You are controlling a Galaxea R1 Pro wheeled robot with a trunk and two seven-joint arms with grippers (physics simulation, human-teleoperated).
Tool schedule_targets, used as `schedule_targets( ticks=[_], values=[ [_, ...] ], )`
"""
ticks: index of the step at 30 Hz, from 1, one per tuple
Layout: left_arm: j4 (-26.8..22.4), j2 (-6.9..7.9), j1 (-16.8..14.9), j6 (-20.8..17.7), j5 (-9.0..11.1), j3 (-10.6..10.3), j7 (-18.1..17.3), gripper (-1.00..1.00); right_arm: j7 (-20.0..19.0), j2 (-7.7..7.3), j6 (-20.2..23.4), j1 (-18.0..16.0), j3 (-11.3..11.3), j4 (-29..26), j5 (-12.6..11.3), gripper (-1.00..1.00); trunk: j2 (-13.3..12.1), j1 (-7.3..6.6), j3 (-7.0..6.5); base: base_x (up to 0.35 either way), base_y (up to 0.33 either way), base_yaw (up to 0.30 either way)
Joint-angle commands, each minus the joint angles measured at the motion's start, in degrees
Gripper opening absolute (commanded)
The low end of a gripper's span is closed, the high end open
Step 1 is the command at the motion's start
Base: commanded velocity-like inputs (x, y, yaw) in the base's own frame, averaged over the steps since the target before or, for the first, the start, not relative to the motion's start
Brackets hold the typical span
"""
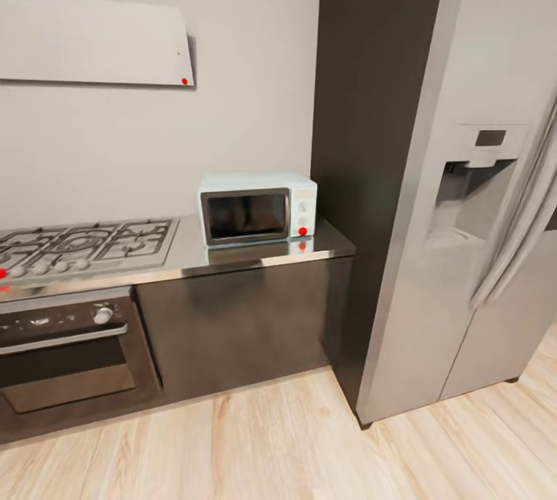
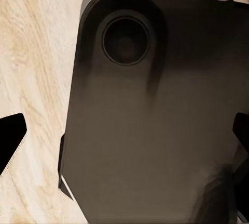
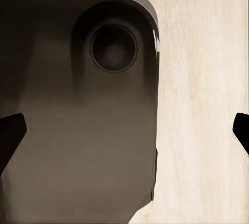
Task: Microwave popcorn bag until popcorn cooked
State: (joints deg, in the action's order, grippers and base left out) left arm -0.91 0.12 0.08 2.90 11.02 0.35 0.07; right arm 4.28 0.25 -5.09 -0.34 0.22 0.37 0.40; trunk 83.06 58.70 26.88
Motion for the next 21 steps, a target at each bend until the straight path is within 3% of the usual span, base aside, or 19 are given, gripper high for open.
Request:
schedule_targets(
  ticks=[1, 13, 21],
  values=[
    [-0.05, -0.02, 0.01, 0.09, 0.31, 0.0, 0.01, 1.0, 0.2, 0.02, -0.18, -0.02, 0.02, 0.05, 0.04, 1.0, 0.02, 0.03, 0.05, 0.317, 0.0, 0.0],
    [-0.05, -0.03, 0.01, 0.09, 0.32, 0.0, 0.02, 1.0, 0.13, -0.07, -0.25, -0.01, 0.04, 0.05, 0.17, 1.0, 0.02, 0.03, 0.05, 0.318, -0.012, 0.0],
    [-0.05, -0.03, 0.01, 0.09, 0.32, 0.01, 0.02, 1.0, 0.18, 0.19, -0.18, -0.03, 0.01, 0.06, 0.08, 1.0, 0.02, 0.03, 0.05, 0.295, -0.173, 0.0]
  ],
)
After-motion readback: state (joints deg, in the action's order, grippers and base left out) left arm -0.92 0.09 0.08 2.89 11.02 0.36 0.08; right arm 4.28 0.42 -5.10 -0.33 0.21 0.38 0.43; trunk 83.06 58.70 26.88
